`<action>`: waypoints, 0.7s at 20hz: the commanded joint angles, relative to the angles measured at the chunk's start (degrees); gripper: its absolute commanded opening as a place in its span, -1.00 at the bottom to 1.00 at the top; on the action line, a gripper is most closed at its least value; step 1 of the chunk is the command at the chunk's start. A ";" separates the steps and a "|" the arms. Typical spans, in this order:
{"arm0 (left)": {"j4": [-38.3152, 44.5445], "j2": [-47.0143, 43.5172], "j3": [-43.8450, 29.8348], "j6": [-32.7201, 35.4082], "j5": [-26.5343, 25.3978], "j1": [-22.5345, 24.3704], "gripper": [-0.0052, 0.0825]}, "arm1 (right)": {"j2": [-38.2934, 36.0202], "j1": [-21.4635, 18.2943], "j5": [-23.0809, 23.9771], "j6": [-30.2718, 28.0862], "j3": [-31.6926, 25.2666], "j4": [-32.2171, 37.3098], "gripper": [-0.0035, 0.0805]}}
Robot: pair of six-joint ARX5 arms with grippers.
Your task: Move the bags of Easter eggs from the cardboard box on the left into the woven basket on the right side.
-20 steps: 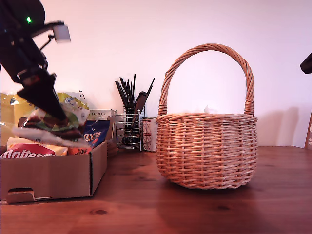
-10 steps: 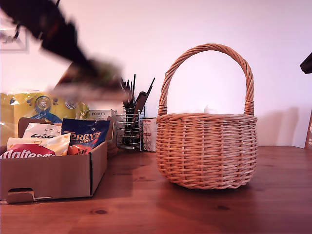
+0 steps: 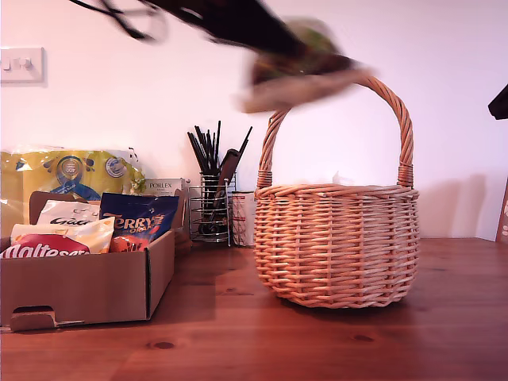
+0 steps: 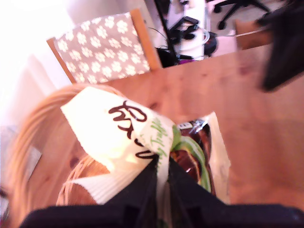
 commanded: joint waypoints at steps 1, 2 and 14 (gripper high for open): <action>5.38 3.74 -0.02 -0.85 -1.92 -0.68 -0.93 | -0.22 0.26 -0.42 0.07 0.50 0.55 -0.95; 8.46 5.73 -0.02 -1.38 -4.00 -1.31 -0.93 | -0.22 0.26 -0.46 0.04 0.50 0.55 -0.95; 17.16 12.90 0.07 -1.53 -11.32 -2.91 -0.33 | -0.22 1.20 -0.48 0.02 1.27 0.55 -0.95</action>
